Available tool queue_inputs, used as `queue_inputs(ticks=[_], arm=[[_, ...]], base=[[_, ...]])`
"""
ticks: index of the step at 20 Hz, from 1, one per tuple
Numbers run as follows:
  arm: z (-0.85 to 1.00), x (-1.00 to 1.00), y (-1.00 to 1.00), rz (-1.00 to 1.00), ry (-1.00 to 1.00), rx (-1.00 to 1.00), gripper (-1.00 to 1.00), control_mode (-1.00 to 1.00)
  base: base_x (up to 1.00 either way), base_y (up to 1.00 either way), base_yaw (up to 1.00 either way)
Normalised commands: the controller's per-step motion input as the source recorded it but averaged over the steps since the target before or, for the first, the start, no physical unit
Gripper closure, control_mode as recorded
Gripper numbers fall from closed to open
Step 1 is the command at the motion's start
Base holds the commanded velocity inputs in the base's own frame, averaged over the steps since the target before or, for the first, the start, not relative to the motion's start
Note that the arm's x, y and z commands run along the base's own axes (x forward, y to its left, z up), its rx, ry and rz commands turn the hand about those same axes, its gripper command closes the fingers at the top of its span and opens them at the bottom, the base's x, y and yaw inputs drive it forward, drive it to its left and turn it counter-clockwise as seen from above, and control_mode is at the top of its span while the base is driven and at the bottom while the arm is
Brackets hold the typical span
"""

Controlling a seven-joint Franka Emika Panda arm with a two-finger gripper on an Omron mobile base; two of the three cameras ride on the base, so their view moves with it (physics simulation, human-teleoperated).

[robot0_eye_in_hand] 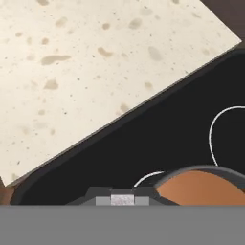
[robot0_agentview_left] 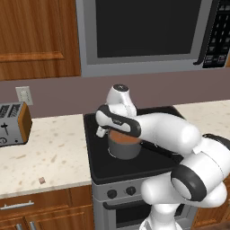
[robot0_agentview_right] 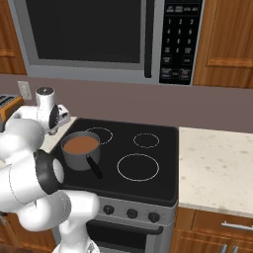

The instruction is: Pick up the sugar cube(s) and place them in the saucepan with hot chocolate.

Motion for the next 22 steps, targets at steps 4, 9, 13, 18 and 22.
queue_inputs(ticks=[4,9,13,18,22], arm=[[0.19,0.0,-0.5,0.0,0.0,0.0,1.0,-1.0],[-0.09,0.0,-0.43,0.0,0.0,-0.01,1.0,-1.0],[-0.09,0.0,-0.37,0.0,0.0,-0.03,1.0,-1.0],[0.0,0.04,-0.26,-0.01,0.0,-0.04,1.0,-1.0],[0.0,0.0,-0.16,-0.05,0.0,-0.08,1.0,-1.0]], base=[[0.0,0.0,0.0],[0.0,0.0,0.0],[0.0,0.0,0.0],[0.0,0.0,0.0],[0.0,0.0,0.0]])
